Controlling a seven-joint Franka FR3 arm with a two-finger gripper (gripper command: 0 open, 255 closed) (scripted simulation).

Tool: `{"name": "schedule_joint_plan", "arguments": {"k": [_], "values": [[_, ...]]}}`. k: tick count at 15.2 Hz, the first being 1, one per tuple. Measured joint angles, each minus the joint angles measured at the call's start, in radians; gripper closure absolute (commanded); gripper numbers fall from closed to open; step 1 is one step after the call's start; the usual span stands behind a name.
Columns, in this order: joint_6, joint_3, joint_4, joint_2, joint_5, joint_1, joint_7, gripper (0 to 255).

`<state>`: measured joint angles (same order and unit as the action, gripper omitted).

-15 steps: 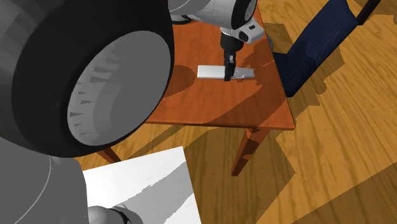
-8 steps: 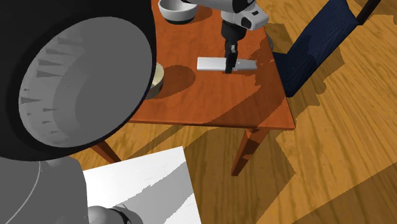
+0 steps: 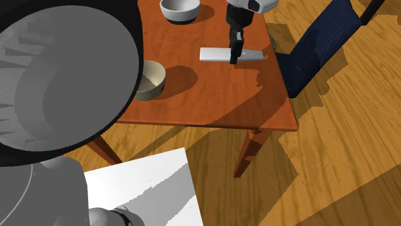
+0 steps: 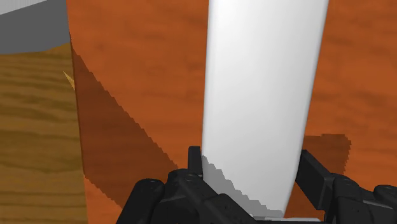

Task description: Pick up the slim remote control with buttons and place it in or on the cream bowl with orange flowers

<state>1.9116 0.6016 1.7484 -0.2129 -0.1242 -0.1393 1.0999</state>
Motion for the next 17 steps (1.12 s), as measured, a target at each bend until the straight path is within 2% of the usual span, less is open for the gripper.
{"name": "schedule_joint_plan", "arguments": {"k": [6, 12, 17], "values": [[-0.073, 0.004, -0.064, 0.012, 0.009, -0.002, -0.003, 255], [-0.037, 0.037, 0.113, 0.183, 0.109, -0.004, 0.011, 255], [-0.018, 0.064, 0.248, 0.329, 0.204, -0.036, 0.037, 255]]}}
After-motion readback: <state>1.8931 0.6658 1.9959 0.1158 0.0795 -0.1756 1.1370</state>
